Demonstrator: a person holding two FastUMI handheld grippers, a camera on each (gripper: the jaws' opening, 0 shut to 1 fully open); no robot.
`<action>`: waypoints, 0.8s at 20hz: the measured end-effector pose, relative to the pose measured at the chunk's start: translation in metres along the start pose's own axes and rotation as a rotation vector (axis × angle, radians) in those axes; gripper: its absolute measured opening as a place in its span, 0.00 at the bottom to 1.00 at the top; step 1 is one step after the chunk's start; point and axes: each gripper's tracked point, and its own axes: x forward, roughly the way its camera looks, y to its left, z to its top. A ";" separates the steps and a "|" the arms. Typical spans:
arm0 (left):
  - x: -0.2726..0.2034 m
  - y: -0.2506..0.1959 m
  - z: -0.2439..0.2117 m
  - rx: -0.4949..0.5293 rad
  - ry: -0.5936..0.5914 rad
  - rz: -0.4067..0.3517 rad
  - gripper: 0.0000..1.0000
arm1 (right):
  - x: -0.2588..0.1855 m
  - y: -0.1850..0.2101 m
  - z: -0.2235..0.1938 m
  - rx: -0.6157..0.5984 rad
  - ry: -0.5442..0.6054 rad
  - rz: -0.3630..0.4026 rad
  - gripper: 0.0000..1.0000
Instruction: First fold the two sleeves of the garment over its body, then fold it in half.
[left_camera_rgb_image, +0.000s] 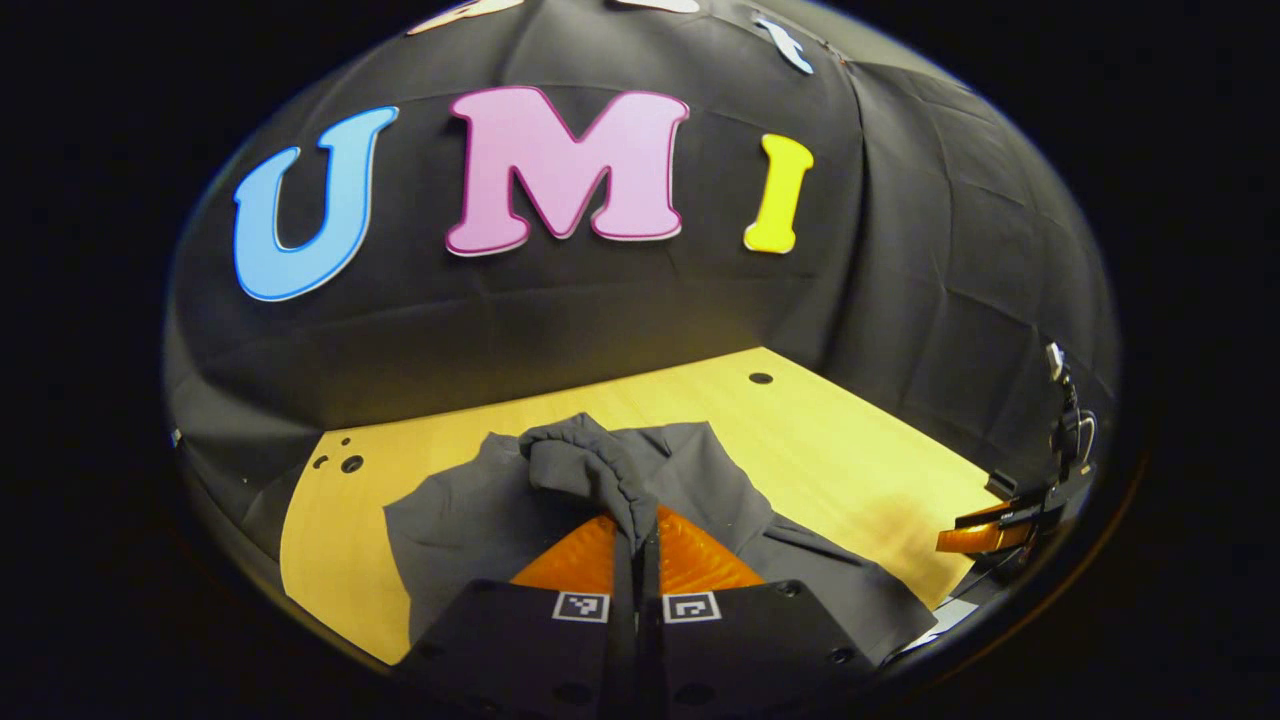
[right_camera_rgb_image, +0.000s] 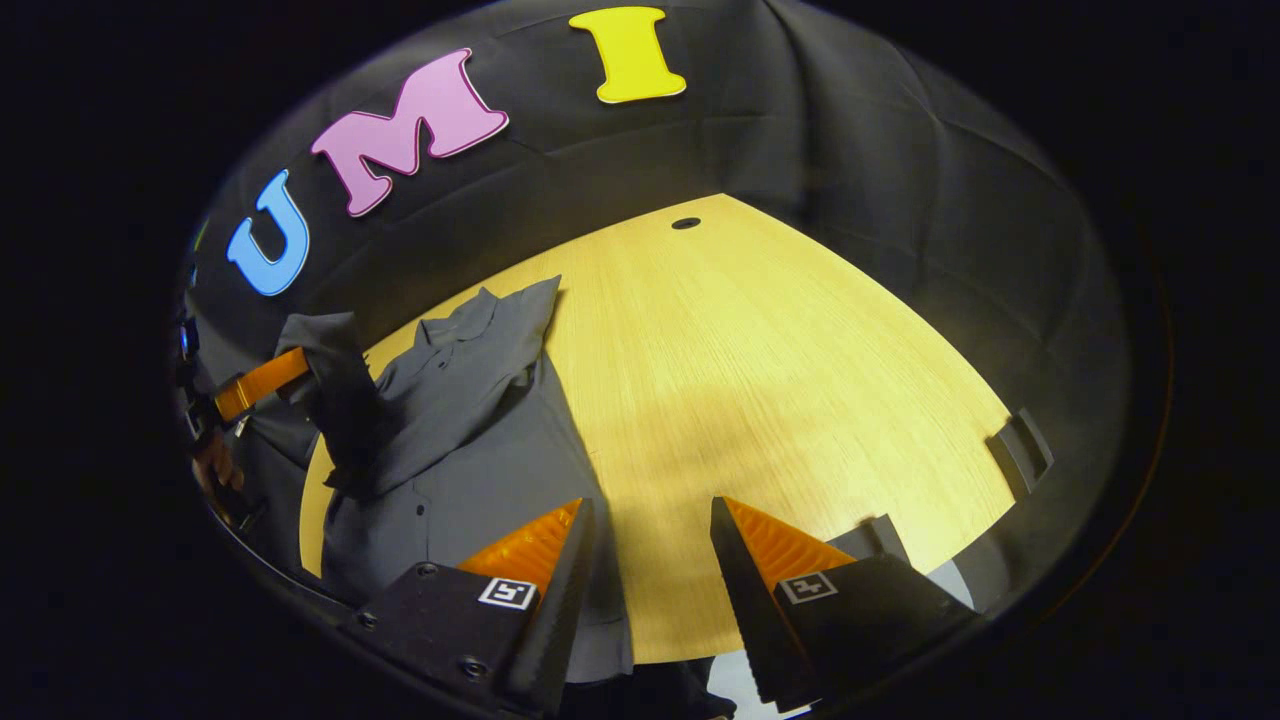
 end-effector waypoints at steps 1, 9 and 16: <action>0.007 -0.008 -0.007 0.012 0.013 -0.009 0.05 | 0.002 -0.003 0.000 0.001 0.006 0.004 0.72; 0.055 -0.056 -0.058 0.061 0.129 -0.062 0.08 | 0.006 -0.025 -0.014 0.003 0.062 -0.014 0.72; 0.064 -0.105 -0.092 0.063 0.209 -0.191 0.28 | 0.009 -0.032 -0.030 0.004 0.108 -0.015 0.73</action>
